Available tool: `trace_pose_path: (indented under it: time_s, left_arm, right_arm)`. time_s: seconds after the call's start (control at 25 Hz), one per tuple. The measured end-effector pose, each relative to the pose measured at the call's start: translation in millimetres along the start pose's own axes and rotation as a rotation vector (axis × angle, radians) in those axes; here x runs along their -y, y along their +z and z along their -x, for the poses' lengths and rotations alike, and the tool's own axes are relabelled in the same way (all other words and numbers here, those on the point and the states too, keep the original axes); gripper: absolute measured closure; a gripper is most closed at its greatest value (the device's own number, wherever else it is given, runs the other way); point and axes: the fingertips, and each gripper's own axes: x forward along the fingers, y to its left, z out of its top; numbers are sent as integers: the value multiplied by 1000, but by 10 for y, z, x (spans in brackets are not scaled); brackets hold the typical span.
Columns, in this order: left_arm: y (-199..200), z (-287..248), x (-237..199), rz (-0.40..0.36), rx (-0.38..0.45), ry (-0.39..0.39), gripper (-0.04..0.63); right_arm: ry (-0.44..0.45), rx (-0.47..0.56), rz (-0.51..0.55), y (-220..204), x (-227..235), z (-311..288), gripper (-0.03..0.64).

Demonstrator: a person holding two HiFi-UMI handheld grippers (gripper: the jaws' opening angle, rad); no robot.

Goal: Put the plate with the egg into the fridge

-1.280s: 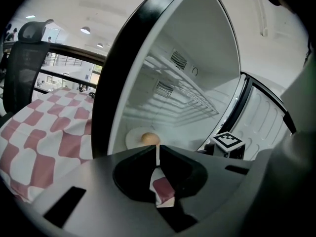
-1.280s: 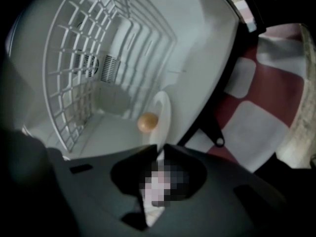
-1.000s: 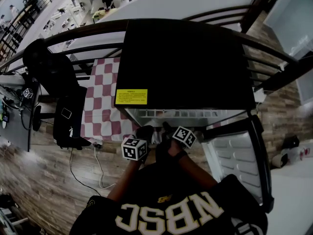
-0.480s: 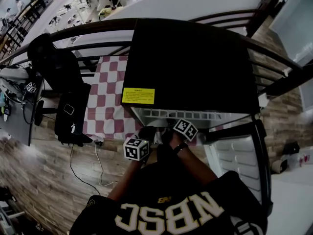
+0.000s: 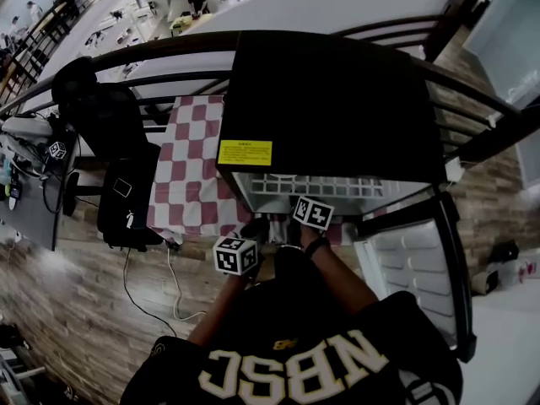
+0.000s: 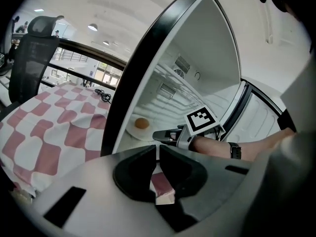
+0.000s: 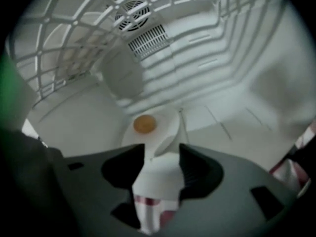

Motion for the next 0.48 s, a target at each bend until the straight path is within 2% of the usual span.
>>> trace_pose_path:
  time_s: [0.28,0.48]
  left_arm:
    - [-17,196,108,-32,9,-29,554]
    - [-16,445,303,-143,20,-61,555]
  right_arm:
    - [-33,79,89,-25,16,397,402]
    - [-49,212,220,-62,-145,997,403]
